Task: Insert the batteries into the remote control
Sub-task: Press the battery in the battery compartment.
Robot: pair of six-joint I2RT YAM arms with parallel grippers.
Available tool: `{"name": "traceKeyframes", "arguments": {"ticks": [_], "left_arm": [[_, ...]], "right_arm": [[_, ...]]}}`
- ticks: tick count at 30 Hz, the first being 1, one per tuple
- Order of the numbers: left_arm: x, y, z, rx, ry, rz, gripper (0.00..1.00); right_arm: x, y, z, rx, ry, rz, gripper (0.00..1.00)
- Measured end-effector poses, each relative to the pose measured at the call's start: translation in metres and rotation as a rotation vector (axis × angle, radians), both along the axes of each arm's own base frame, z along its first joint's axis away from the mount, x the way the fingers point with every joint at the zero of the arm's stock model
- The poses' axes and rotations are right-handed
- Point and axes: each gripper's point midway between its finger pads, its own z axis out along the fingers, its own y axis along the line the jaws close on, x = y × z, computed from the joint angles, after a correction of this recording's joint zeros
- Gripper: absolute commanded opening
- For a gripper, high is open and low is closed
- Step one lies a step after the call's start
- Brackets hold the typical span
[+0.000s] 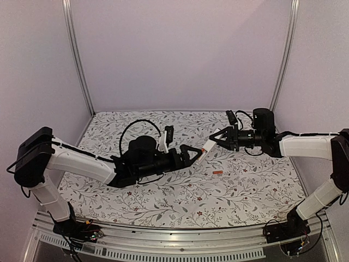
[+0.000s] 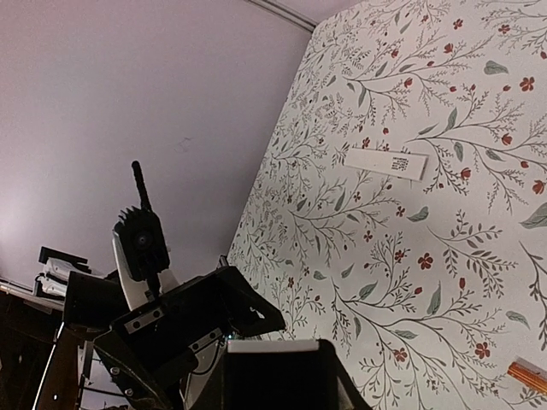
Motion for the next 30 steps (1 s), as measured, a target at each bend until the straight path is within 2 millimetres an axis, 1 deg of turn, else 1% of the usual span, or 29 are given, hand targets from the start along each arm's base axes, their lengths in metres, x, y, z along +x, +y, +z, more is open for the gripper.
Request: {"name": "traceKeyframes", "arguments": {"ticks": [7, 18, 27, 30], "left_arm": [[0.003, -0.008, -0.006, -0.048, 0.075, 0.012, 0.97], [0.007, -0.015, -0.013, -0.128, 0.162, 0.023, 0.87], [0.009, -0.017, -0.003, -0.202, 0.190, 0.031, 0.80], [0.011, -0.018, -0.003, -0.218, 0.200, 0.034, 0.78]], "right_arm": [[0.001, 0.001, 0.004, 0.014, -0.008, -0.002, 0.00], [0.002, 0.002, 0.009, 0.026, -0.030, 0.001, 0.00], [0.001, 0.003, 0.010, 0.029, -0.036, 0.004, 0.00], [0.000, 0.004, 0.011, 0.030, -0.041, 0.007, 0.00]]}}
